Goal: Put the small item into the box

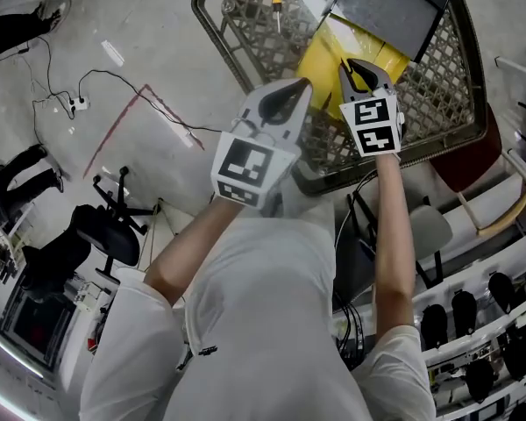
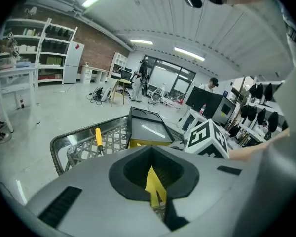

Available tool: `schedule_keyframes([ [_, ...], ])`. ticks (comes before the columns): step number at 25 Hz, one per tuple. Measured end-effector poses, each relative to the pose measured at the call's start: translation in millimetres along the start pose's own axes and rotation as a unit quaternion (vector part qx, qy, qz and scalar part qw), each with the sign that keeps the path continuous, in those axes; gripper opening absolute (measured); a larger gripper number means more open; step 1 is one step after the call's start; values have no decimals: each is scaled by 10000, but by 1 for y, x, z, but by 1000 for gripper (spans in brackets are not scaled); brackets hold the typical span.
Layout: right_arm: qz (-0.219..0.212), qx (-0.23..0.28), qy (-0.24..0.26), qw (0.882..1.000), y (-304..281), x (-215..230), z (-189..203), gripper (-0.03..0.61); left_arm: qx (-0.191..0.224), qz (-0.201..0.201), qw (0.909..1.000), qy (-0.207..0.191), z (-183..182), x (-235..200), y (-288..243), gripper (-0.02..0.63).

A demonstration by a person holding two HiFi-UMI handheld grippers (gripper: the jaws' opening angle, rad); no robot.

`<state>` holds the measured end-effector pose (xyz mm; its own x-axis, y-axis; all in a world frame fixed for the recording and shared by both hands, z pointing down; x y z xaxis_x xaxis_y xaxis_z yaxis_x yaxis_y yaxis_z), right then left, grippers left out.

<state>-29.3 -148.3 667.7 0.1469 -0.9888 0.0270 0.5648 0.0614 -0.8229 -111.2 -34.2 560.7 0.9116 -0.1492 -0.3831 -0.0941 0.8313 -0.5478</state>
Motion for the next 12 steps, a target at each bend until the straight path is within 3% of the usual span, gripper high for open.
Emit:
schedule_keyframes([
  [6, 86, -397, -72, 9991, -19, 1, -1, 40, -4, -4, 10000, 43, 1, -7, 4, 2],
  [12, 77, -367, -351, 9987, -28, 5, 1, 76, -16, -18, 10000, 68, 4, -13, 3, 2],
])
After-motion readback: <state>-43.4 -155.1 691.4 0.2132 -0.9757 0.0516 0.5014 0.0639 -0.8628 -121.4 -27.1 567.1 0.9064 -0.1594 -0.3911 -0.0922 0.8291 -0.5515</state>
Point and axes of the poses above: the fingertips, and each gripper's own axes: y backward along the fingers, x to its right, z out of its underside, the point moved 6 cm from there along y, backward along the fingers, and after that the axes turned 1 degree about -x, right-handed, at the moved point
